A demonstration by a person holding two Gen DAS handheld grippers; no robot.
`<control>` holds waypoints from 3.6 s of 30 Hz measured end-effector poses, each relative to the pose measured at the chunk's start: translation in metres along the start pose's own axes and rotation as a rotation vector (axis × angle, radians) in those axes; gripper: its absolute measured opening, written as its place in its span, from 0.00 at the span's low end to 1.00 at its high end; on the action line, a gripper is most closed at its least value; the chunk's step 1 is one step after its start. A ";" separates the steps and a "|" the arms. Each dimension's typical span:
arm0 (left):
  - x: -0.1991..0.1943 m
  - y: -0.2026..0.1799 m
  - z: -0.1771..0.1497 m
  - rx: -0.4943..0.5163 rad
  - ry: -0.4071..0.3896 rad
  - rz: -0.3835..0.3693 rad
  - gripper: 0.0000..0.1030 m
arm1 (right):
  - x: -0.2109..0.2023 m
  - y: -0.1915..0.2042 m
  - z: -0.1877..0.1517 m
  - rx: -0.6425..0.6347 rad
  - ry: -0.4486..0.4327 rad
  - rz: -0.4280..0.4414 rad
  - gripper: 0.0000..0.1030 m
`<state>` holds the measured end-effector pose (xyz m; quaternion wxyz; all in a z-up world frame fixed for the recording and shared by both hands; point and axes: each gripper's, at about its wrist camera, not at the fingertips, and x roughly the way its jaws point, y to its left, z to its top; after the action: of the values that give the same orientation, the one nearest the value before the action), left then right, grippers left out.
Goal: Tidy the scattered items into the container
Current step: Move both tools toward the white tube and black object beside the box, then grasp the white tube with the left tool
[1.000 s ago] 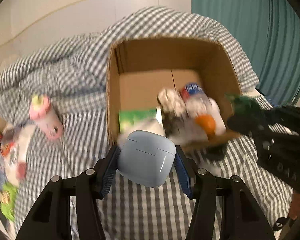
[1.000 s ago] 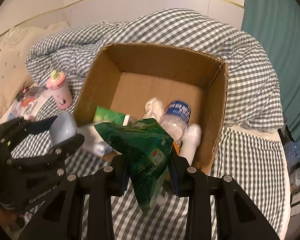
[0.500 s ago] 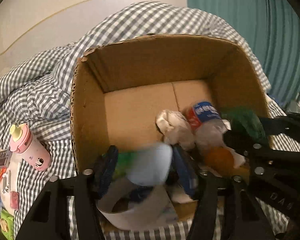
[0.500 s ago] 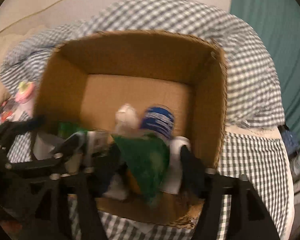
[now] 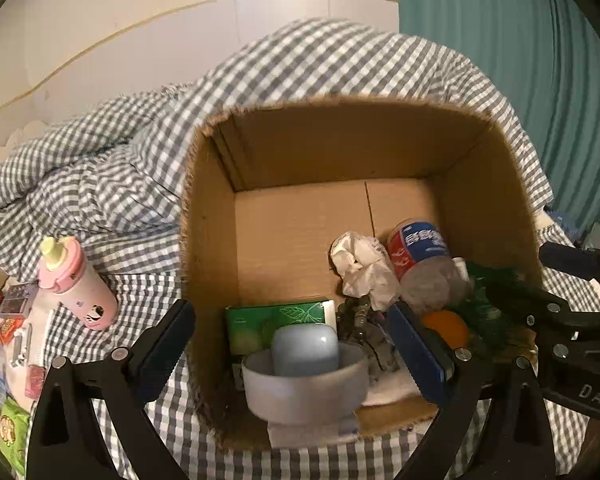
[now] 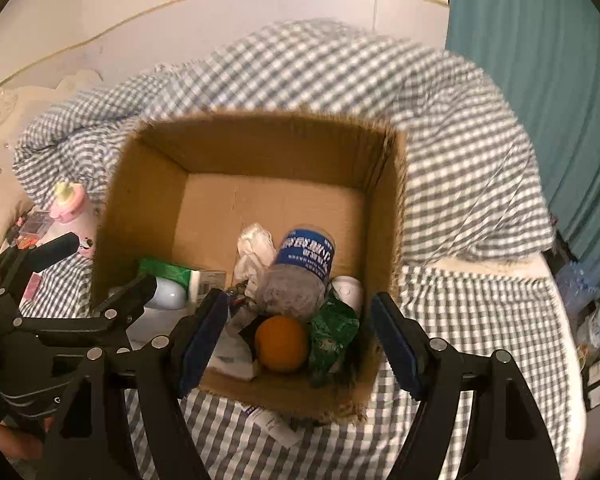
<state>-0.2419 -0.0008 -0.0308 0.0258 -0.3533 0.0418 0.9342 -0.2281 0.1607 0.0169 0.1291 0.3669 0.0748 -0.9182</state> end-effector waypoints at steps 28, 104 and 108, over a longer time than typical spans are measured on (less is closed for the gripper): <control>-0.126 -0.020 -0.113 -0.020 0.115 -0.016 1.00 | -0.130 -0.046 -0.167 0.244 0.060 -0.008 0.77; 0.029 -0.040 -0.132 -0.427 0.193 0.023 0.84 | 0.025 -0.075 -0.174 0.299 0.205 0.040 0.77; 0.051 -0.044 -0.136 -0.514 0.190 0.066 0.84 | 0.031 -0.084 -0.176 0.304 0.212 0.032 0.77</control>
<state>-0.1871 0.0310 -0.1686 -0.0995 -0.4328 -0.1831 0.8771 -0.1596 0.2756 -0.1276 0.0783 0.4780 -0.0573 -0.8730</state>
